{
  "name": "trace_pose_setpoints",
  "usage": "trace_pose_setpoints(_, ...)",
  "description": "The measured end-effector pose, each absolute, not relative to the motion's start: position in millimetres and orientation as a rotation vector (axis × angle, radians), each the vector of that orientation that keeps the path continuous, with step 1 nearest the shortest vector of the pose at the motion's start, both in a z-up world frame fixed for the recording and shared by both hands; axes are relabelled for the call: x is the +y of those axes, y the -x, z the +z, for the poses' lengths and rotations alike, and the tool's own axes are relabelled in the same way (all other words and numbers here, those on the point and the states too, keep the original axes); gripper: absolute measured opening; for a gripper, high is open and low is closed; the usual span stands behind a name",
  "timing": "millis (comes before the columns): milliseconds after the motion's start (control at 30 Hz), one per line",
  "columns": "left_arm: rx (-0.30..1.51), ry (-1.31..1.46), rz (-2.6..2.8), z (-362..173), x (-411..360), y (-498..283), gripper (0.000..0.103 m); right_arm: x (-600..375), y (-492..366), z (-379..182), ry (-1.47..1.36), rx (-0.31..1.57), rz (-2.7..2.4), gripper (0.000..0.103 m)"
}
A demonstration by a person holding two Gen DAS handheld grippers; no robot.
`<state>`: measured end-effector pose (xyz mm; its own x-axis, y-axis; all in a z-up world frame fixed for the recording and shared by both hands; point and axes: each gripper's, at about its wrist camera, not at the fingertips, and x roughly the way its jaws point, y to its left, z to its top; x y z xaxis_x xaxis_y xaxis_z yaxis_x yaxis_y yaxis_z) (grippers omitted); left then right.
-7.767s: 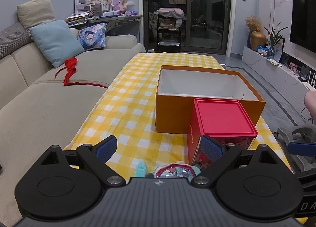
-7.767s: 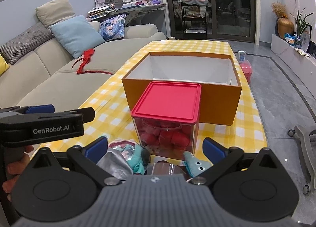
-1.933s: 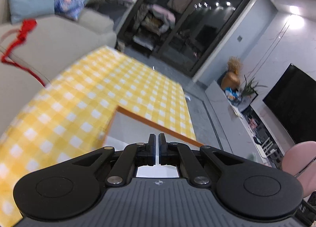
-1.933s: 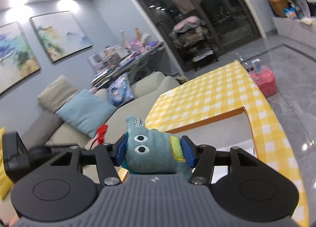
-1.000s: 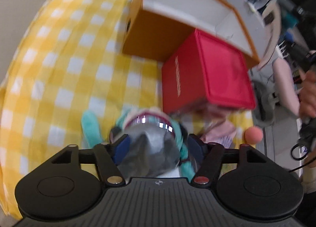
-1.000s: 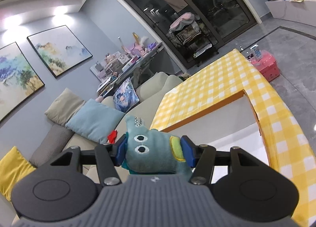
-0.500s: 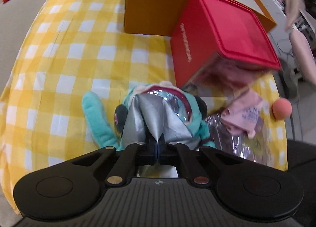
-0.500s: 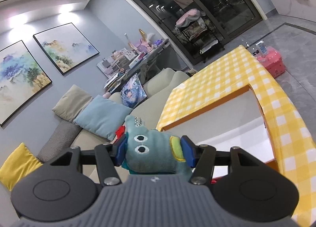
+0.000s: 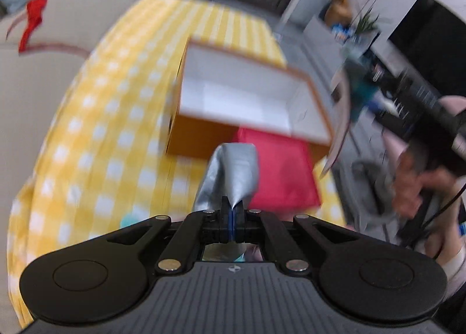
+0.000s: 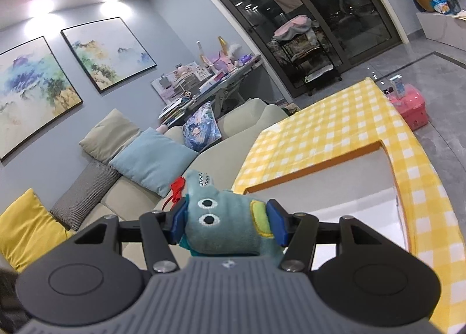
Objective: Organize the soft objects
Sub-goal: 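Drop the silver item into the orange box with the left gripper while the right carries the monster plush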
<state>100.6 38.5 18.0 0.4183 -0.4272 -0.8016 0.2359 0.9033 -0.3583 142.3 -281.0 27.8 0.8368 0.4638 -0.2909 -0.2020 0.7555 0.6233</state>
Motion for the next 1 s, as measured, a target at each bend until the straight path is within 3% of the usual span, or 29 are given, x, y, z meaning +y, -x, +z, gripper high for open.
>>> trace_pose_setpoints(400,0.679,0.218,-0.394,90,18,-150,0.000,-267,-160,30,-0.571,0.456,0.385,0.056)
trace_pose_setpoints(700,0.666,0.253,-0.382,80,19,-205,0.000,-261,-203,11,-0.565,0.528,0.338,0.056)
trace_pose_setpoints(1000,0.813,0.219,-0.332,18,-4,-250,0.001,-278,-227,-2,-0.703,0.366,0.173,0.056)
